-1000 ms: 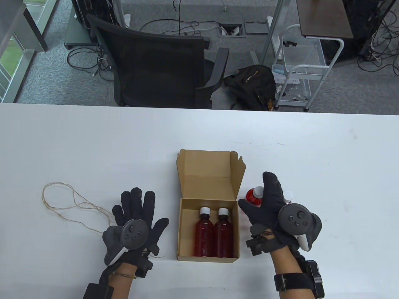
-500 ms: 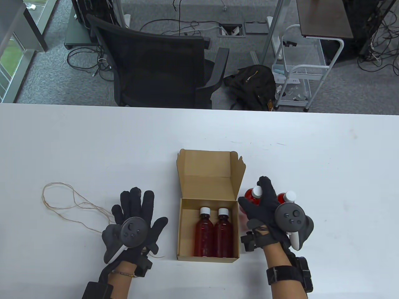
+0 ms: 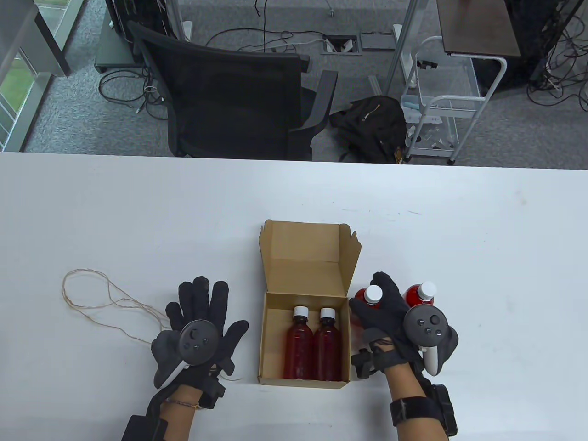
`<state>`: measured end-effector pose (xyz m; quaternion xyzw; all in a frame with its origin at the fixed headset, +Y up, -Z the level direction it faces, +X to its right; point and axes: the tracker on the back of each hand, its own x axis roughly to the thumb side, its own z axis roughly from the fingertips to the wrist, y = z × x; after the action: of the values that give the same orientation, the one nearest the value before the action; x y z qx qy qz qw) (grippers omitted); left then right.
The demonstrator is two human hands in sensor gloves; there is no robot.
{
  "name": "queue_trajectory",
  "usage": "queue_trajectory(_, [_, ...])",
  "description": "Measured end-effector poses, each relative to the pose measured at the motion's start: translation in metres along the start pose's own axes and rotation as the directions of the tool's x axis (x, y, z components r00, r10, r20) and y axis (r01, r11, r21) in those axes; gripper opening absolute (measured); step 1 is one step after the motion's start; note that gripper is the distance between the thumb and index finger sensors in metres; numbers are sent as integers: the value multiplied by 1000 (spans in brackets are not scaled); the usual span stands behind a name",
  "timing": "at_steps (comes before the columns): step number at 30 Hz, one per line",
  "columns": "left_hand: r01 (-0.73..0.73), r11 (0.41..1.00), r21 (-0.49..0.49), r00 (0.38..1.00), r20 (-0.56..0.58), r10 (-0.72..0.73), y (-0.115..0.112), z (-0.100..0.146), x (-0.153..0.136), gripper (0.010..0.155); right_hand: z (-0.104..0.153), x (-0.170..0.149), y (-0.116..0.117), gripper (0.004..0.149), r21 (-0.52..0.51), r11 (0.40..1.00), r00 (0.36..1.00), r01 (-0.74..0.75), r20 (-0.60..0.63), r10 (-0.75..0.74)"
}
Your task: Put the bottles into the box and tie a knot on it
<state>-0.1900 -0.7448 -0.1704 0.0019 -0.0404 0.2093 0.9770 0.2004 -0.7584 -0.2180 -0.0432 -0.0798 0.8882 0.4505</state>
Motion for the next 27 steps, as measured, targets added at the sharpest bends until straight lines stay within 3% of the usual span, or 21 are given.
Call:
queue_trajectory(8, [5,1000,-3,1000,7,-5,-1,1,1,94,8,2,5,84,50,994,995,-101,20,100])
queue_trajectory(14, [2,1000,-10,1000,6,-2,-2,1,1,94,13,22,-6,85,31,989,987,-142,75,139])
queue_trajectory(22, [7,1000,-17,1000,14,-7,-3,2,4,94,18,108,-46,85,-44,984,951,-174,254,179])
queue_trajectory(24, [6,1000,-18,1000,18,-6,-4,3,5,94,21,131,-49,85,-56,980,934,-193,295,201])
queue_trajectory(27, [12,1000,-20,1000,19,-12,-4,2,6,94,26,162,-38,86,36,977,915,-209,360,182])
